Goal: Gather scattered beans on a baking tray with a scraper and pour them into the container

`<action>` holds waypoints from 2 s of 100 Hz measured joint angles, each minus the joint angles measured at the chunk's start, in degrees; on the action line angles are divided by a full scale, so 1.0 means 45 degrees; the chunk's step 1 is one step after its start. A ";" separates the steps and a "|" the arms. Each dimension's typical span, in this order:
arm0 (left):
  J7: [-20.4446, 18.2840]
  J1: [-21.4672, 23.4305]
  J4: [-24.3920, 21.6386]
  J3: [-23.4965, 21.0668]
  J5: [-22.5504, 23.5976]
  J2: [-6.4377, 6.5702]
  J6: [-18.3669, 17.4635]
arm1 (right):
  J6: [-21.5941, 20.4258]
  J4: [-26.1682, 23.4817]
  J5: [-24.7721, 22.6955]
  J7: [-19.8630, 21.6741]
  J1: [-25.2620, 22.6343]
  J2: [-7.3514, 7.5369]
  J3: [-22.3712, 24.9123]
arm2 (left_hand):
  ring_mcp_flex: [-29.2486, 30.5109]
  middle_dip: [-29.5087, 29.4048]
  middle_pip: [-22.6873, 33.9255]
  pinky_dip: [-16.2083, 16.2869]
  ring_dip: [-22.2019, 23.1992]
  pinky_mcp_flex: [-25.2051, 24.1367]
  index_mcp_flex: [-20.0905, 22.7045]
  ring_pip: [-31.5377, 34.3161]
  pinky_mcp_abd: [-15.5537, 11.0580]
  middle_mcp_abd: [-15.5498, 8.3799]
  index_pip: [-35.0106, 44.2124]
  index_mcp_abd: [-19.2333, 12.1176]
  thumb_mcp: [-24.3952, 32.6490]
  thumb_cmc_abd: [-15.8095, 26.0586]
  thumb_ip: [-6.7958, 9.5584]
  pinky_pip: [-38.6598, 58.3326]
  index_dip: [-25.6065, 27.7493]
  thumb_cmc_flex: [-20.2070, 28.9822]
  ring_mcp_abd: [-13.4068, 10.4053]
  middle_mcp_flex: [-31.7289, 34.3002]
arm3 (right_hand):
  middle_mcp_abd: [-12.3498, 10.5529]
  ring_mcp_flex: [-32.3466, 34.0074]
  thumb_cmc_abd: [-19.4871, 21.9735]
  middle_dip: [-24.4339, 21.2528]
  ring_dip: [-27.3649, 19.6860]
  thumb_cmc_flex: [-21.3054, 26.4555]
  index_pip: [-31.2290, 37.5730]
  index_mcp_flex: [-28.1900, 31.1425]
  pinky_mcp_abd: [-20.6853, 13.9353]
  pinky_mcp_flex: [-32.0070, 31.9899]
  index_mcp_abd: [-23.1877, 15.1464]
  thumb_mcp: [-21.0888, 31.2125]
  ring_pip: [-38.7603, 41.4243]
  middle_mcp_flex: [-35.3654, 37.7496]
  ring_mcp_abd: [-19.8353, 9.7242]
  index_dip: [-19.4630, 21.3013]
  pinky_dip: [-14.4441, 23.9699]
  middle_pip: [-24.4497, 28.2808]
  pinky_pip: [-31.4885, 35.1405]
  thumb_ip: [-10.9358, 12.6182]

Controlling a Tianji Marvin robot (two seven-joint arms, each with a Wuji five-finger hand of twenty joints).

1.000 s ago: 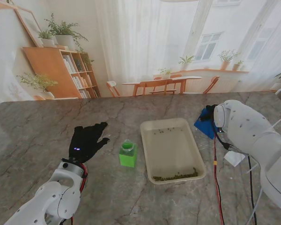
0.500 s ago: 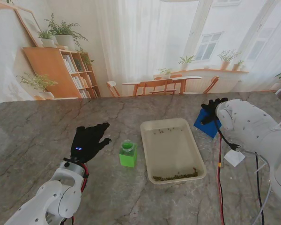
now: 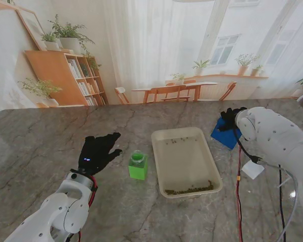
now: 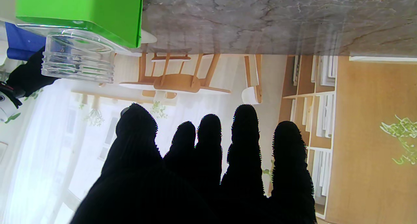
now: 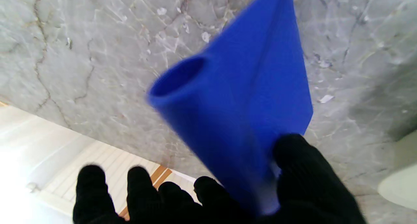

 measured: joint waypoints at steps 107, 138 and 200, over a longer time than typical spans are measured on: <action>-0.0191 -0.0113 0.0052 0.0072 -0.0080 0.0017 -0.0120 | -0.1468 -0.3701 -0.5604 -0.2090 -0.3644 0.0802 0.7517 | 0.0010 0.0000 -0.0004 0.0122 0.0000 0.0015 0.0007 -0.0002 0.0014 0.0000 0.0000 0.0000 -0.0007 0.0000 0.0001 -0.0060 0.0000 -0.0132 0.0001 0.0132 | -0.0511 0.0969 0.0309 1.0247 0.0763 0.1434 0.1824 -0.0613 -0.1907 0.1353 -0.1116 -0.1322 0.6892 -0.0290 -0.1207 0.9733 -0.2245 0.2758 0.8871 0.0010; 0.0030 0.0119 -0.0035 -0.0167 -0.0041 0.0010 -0.0146 | -0.1473 -0.7756 -0.5760 -0.2172 -0.6704 0.0605 1.1508 | 0.0011 0.0000 -0.0004 0.0123 0.0000 0.0016 0.0008 -0.0002 0.0018 0.0000 0.0000 -0.0002 -0.0007 0.0000 0.0001 -0.0134 0.0000 -0.0132 0.0001 0.0132 | -0.2866 0.7142 0.0464 1.0206 0.1687 0.0319 0.6266 0.2486 -0.4115 0.7824 -0.3181 -0.1416 1.0047 0.5323 -0.3873 1.4061 -0.0691 0.7943 1.1489 0.0010; 0.0864 0.0844 -0.0279 -0.0808 -0.0157 -0.0075 -0.0180 | 0.1732 -1.2072 -0.3374 0.1449 -0.9930 0.0303 1.2466 | 0.0012 0.0000 -0.0004 0.0124 0.0000 0.0017 0.0009 -0.0003 0.0035 0.0000 0.0000 -0.0002 -0.0007 0.0000 0.0001 -0.0145 0.0000 -0.0132 0.0001 0.0132 | -0.3138 0.9740 -0.2289 0.9139 0.1380 -0.2003 0.6488 0.5798 -0.3309 0.9744 -0.3350 0.1625 0.8525 0.9121 -0.3239 1.1611 -0.1468 0.7509 1.1688 0.0010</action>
